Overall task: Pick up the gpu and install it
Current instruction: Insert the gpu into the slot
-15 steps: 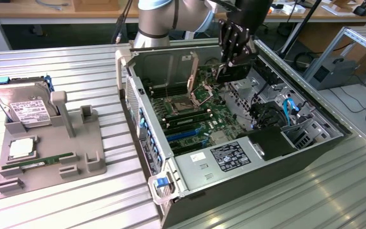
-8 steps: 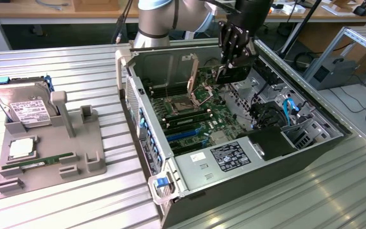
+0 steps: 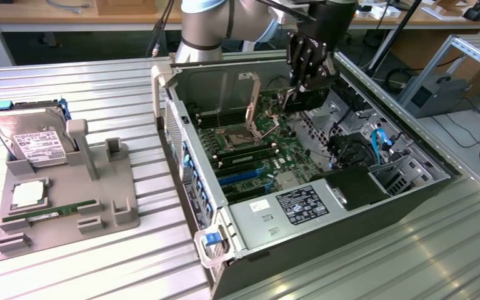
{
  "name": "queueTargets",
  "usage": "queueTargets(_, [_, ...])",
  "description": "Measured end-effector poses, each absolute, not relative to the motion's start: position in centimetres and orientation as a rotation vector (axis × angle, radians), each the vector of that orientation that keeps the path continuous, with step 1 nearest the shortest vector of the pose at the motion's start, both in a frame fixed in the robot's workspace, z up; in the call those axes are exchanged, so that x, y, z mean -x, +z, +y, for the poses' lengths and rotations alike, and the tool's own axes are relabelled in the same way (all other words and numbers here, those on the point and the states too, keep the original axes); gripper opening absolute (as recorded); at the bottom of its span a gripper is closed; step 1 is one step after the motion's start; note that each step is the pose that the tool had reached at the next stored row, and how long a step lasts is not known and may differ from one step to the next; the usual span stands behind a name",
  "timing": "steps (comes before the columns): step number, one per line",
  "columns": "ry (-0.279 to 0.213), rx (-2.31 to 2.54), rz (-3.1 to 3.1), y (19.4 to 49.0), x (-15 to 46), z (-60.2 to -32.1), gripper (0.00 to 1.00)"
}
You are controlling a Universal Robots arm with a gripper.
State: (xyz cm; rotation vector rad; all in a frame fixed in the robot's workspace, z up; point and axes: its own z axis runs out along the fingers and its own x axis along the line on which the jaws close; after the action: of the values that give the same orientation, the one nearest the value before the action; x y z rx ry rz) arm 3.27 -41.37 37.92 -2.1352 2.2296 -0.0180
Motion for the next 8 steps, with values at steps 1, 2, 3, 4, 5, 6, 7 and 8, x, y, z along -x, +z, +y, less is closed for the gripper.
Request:
queueTargets(1, [-0.018,2.135,2.230,37.87,-3.27,-41.42,0.27])
queueTargets(2, [-0.018,2.135,2.230,37.83,-3.26,-41.46,0.27])
queueTargets(3, [-0.018,2.135,2.230,37.79,-3.26,-41.49,0.27])
queueTargets(4, [-0.018,2.135,2.229,37.76,-3.25,-41.52,0.27])
queueTargets(5, [-0.018,2.135,2.230,37.74,-3.25,-41.54,0.27])
queueTargets(6, [-0.018,2.135,2.230,37.70,-3.24,-41.57,0.27])
queueTargets(7, [-0.018,2.135,2.230,37.66,-3.24,-41.61,0.27])
queueTargets(8, [-0.018,2.135,2.230,37.63,-3.23,-41.63,0.27])
